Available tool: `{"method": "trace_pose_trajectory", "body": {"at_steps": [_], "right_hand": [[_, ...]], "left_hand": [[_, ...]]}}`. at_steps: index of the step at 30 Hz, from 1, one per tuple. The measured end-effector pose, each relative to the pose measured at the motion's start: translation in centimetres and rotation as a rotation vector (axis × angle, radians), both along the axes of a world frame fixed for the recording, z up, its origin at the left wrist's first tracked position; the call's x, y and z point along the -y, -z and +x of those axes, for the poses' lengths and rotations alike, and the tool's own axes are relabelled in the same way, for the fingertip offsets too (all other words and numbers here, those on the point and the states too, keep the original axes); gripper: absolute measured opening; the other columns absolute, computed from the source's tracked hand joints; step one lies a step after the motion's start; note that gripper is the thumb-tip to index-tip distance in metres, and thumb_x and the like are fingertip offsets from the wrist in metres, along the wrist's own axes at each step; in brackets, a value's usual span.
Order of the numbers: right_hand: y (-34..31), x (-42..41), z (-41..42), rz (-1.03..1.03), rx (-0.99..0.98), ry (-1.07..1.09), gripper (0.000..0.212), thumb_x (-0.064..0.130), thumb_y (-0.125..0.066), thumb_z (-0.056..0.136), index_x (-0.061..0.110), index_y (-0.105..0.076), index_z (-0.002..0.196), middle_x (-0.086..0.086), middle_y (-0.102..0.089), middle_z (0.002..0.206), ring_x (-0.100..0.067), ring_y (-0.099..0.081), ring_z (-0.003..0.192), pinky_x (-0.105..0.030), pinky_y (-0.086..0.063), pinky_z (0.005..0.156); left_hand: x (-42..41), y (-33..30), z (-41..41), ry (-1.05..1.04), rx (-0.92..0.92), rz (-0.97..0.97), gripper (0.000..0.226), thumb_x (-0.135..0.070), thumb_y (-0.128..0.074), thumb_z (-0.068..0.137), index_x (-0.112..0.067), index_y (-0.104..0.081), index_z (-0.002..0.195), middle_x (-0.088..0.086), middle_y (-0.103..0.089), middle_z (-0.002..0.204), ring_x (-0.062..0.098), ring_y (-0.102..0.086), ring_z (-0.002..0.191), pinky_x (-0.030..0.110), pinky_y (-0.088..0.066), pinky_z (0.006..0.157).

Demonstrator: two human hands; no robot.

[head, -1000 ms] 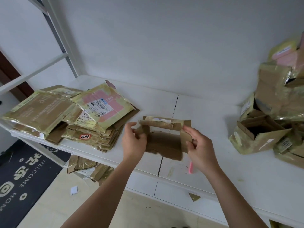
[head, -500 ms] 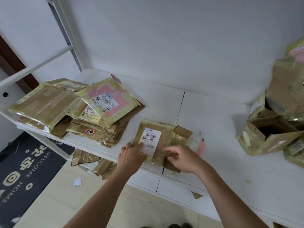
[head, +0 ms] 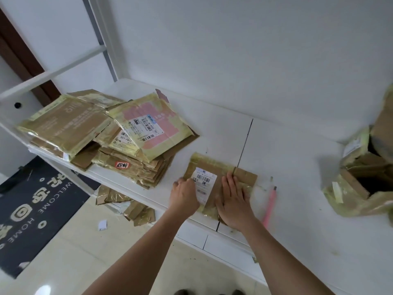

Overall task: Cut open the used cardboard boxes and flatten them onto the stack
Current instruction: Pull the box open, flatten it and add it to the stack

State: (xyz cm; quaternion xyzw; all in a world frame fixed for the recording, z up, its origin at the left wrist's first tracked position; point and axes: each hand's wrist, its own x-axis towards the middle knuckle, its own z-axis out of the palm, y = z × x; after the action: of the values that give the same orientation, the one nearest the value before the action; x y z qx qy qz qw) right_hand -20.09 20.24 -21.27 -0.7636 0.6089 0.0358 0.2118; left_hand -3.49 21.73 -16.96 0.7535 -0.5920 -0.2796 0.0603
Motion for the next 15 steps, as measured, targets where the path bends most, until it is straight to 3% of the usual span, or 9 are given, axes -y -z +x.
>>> {"method": "trace_pose_trajectory", "body": {"at_steps": [4,6,9,11,13,15], "right_hand": [[0.0,0.2,-0.2,0.022,0.018,-0.010,0.063,0.042,-0.015,0.106,0.017,0.014,0.156,0.003,0.030,0.160,-0.012,0.027,0.147,-0.038,0.014,0.121],[-0.9,0.5,-0.9,0.056,0.122,-0.030,0.063,0.039,-0.026,0.106,0.018,0.004,0.158,0.005,0.020,0.163,-0.012,0.019,0.149,-0.036,0.010,0.122],[-3.7,0.7,-2.6,-0.006,0.412,0.043,0.053,0.020,-0.050,0.101,0.016,-0.034,0.151,0.002,-0.018,0.161,-0.011,-0.015,0.146,-0.039,-0.014,0.123],[-5.7,1.0,-3.8,-0.304,0.384,0.108,0.051,0.010,-0.063,0.091,0.016,-0.049,0.139,-0.005,-0.034,0.144,-0.018,-0.029,0.133,-0.044,-0.032,0.113],[-7.5,1.6,-4.9,-0.525,0.267,0.174,0.068,0.011,-0.072,0.083,0.020,-0.041,0.143,-0.011,-0.030,0.146,-0.030,-0.026,0.137,-0.052,-0.030,0.109],[-9.4,2.4,-5.8,-0.506,0.270,0.175,0.085,0.018,-0.074,0.083,0.025,-0.025,0.151,-0.011,-0.025,0.155,-0.031,-0.019,0.145,-0.056,-0.019,0.114]], "left_hand": [[1.6,-1.3,-0.3,-0.241,-0.073,-0.060,0.048,-0.004,-0.058,0.085,-0.003,-0.037,0.129,0.018,-0.045,0.130,0.032,-0.041,0.123,0.036,-0.036,0.106],[2.2,-2.2,-0.4,-0.321,-0.134,-0.080,0.049,-0.002,-0.054,0.086,0.001,-0.037,0.132,0.019,-0.044,0.134,0.031,-0.041,0.125,0.036,-0.035,0.104],[2.1,-3.4,-0.7,-0.321,-0.224,-0.079,0.036,-0.004,-0.052,0.089,-0.005,-0.052,0.125,0.013,-0.044,0.130,0.022,-0.049,0.097,0.030,-0.042,0.080],[2.0,-4.3,-1.1,-0.290,-0.311,-0.133,0.036,-0.006,-0.053,0.091,-0.012,-0.053,0.127,0.009,-0.044,0.122,0.018,-0.048,0.081,0.028,-0.040,0.070],[2.0,-5.5,-1.4,-0.220,-0.384,-0.213,0.035,-0.003,-0.052,0.091,-0.016,-0.055,0.123,0.008,-0.052,0.114,0.019,-0.051,0.078,0.027,-0.041,0.065],[2.2,-7.2,-1.4,-0.143,-0.415,-0.314,0.033,0.002,-0.052,0.089,-0.019,-0.057,0.114,0.007,-0.061,0.104,0.018,-0.052,0.076,0.027,-0.040,0.062]]}}
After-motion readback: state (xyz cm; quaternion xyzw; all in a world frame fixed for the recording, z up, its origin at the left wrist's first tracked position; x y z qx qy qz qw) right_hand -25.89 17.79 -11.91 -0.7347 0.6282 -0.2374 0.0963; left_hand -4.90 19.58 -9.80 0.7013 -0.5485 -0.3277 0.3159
